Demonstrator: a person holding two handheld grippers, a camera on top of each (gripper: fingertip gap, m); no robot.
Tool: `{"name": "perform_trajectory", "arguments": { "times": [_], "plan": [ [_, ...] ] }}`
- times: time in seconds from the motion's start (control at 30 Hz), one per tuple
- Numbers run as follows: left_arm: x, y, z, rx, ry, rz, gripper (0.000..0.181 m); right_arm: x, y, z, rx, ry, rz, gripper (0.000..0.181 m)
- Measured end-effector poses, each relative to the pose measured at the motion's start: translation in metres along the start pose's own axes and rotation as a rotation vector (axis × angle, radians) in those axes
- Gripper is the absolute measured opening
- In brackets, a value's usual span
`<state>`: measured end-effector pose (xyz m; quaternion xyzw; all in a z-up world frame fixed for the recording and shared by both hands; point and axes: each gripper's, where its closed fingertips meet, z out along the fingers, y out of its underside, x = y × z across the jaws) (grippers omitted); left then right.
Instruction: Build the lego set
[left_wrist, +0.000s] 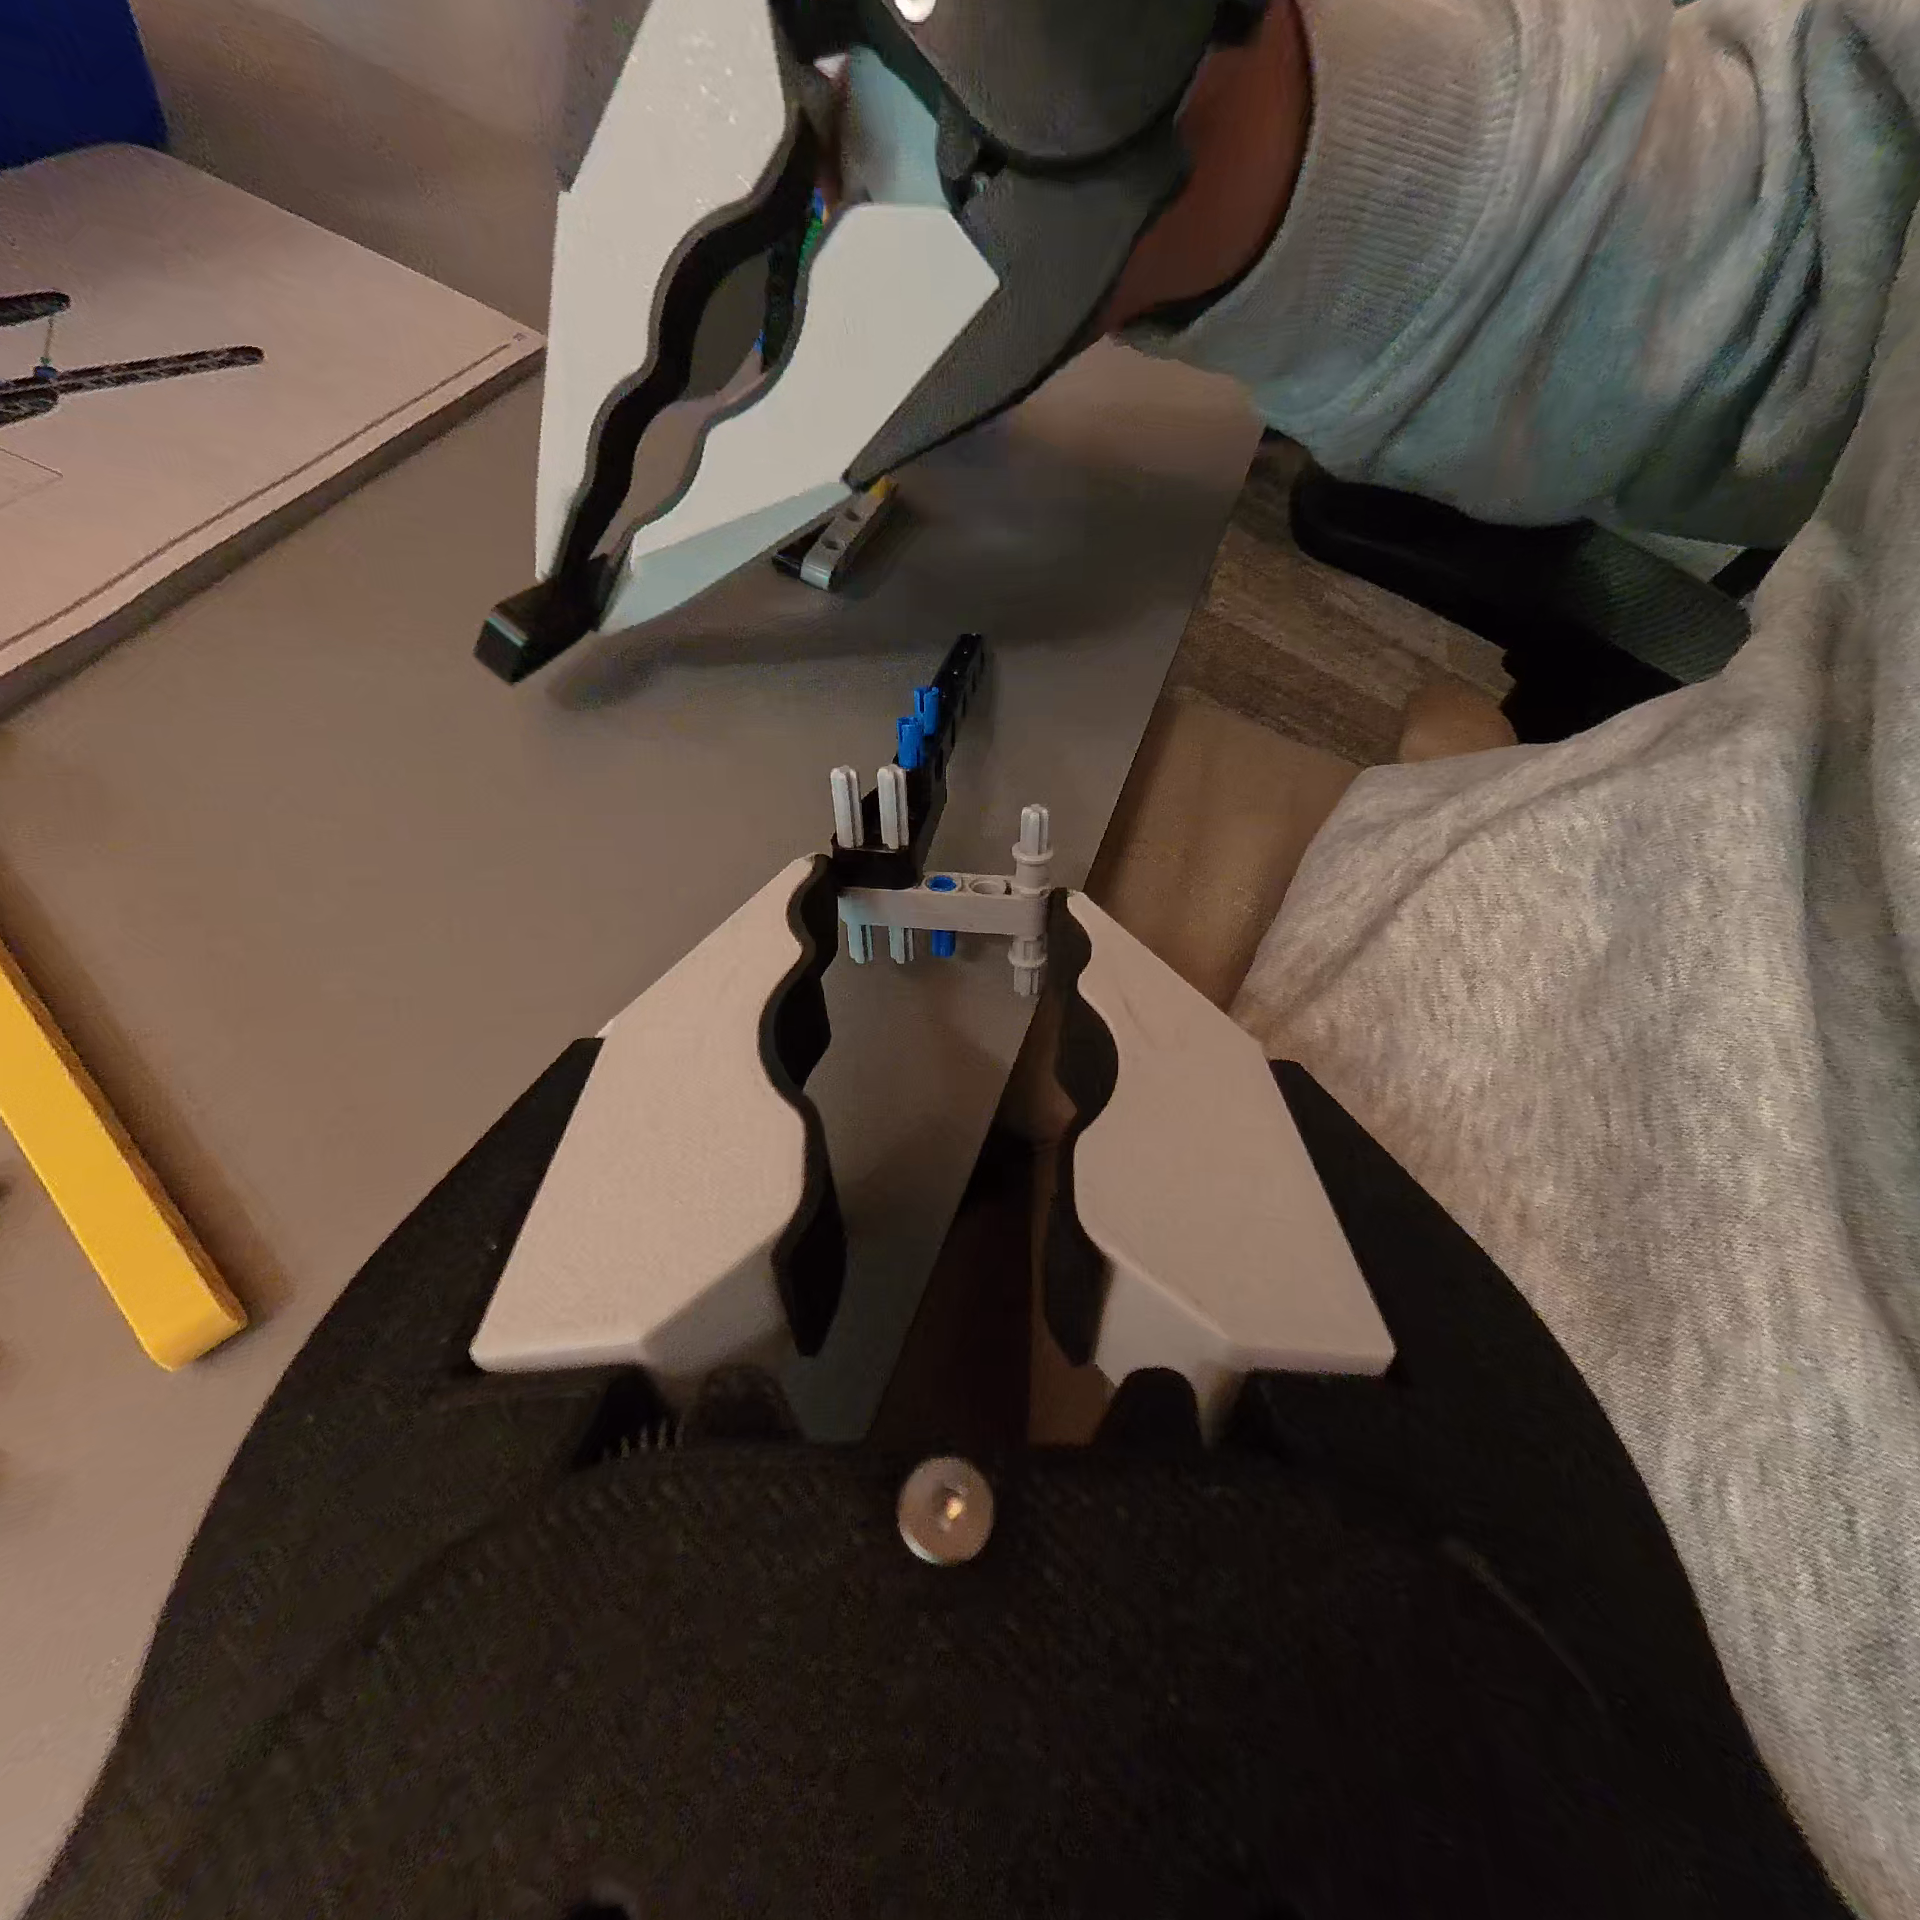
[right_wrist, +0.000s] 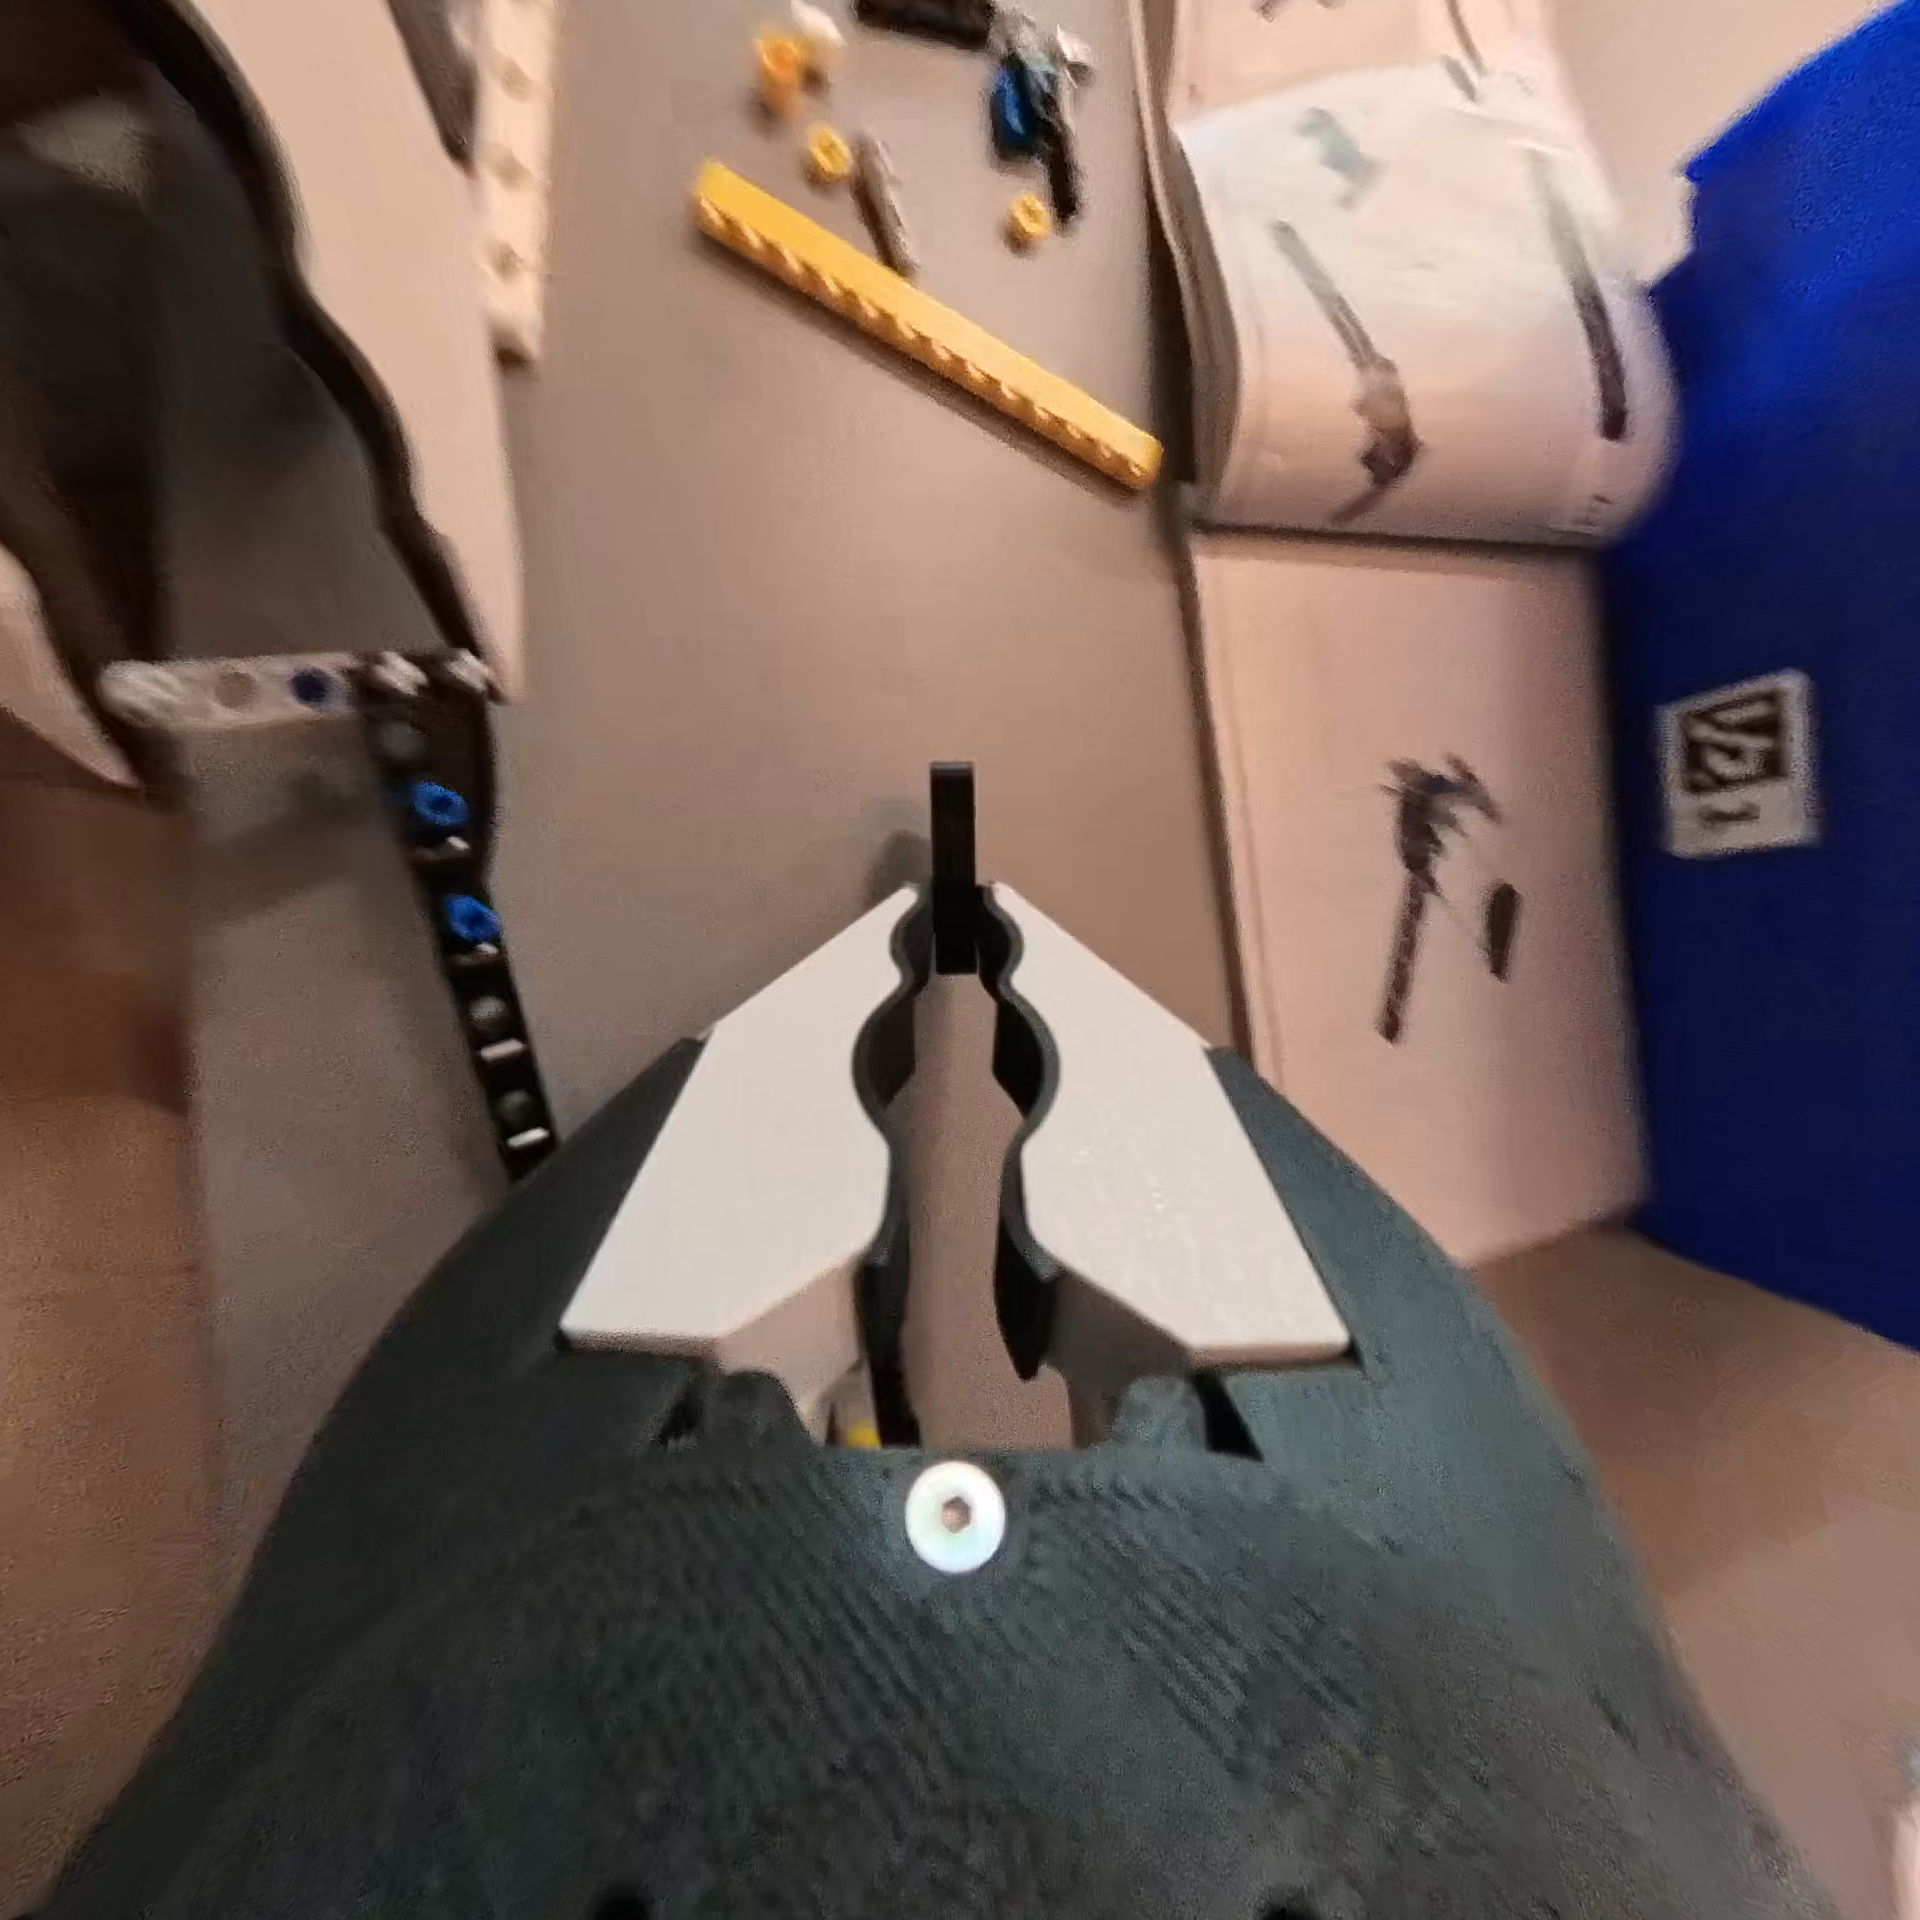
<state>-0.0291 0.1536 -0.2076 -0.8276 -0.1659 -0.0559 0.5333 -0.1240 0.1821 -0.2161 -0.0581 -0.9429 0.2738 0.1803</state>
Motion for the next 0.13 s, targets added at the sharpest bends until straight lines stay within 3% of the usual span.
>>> {"name": "perform_trajectory", "arguments": {
  "times": [0.03, 0.13],
  "plan": [
    [0.0, 0.0, 0.0, 0.0, 0.0, -0.003, 0.036, 0.003, 0.006, 0.0, -0.033, 0.044, -0.022, 0.007],
    [-0.001, 0.0, 0.0, 0.001, 0.0, -0.006, 0.036, 0.002, 0.019, -0.002, -0.089, 0.103, -0.017, 0.007]
  ]
}}
